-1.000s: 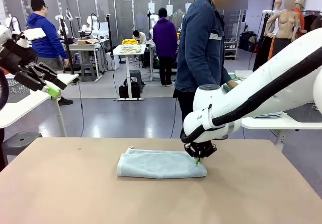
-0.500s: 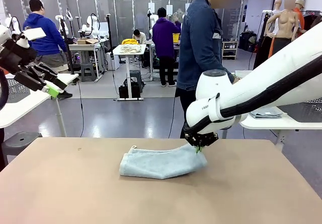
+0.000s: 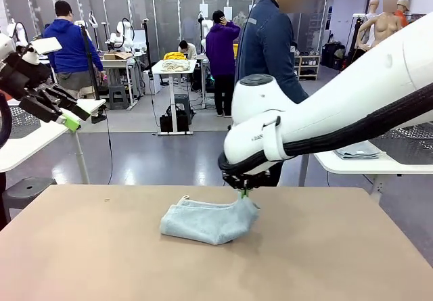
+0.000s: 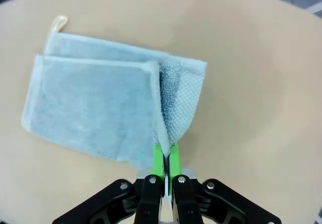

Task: Fold the towels and place them in the basket.
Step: When a person lays out a Towel with hook on the table, fold it in half twice.

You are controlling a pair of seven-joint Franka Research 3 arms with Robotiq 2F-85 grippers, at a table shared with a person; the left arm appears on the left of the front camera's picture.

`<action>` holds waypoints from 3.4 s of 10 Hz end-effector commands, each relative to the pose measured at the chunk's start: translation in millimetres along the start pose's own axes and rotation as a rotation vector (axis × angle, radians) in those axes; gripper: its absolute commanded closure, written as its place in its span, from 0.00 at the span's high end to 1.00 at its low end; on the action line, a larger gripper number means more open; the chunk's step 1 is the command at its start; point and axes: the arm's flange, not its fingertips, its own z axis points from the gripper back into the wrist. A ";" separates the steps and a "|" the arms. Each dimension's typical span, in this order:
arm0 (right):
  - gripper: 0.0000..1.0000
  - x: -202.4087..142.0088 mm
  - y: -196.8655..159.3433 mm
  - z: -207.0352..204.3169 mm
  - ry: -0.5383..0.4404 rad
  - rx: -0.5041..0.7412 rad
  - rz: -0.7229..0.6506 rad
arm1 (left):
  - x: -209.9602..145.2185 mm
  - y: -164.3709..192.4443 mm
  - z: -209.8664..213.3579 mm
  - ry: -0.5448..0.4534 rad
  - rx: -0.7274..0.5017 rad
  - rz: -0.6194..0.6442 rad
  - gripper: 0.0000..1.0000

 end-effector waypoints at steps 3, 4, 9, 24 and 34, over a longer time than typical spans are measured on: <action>0.00 9.2 62.3 9.9 0.030 0.030 -0.068 | -0.2 -3.2 0.0 -0.005 0.005 -0.004 0.78; 0.00 13.3 74.0 7.5 0.047 0.056 -0.105 | -0.2 -3.2 0.0 -0.005 0.005 -0.004 0.78; 0.00 27.4 111.2 -28.1 0.127 0.160 -0.159 | -0.2 -3.2 0.0 -0.005 0.005 -0.004 0.78; 0.39 17.6 93.3 -41.7 0.055 0.252 -0.231 | -0.2 -3.2 0.0 -0.005 0.005 -0.004 0.78; 0.59 -6.9 -50.3 -14.5 0.145 0.372 -0.093 | -0.2 -3.2 0.0 -0.005 0.005 -0.004 0.78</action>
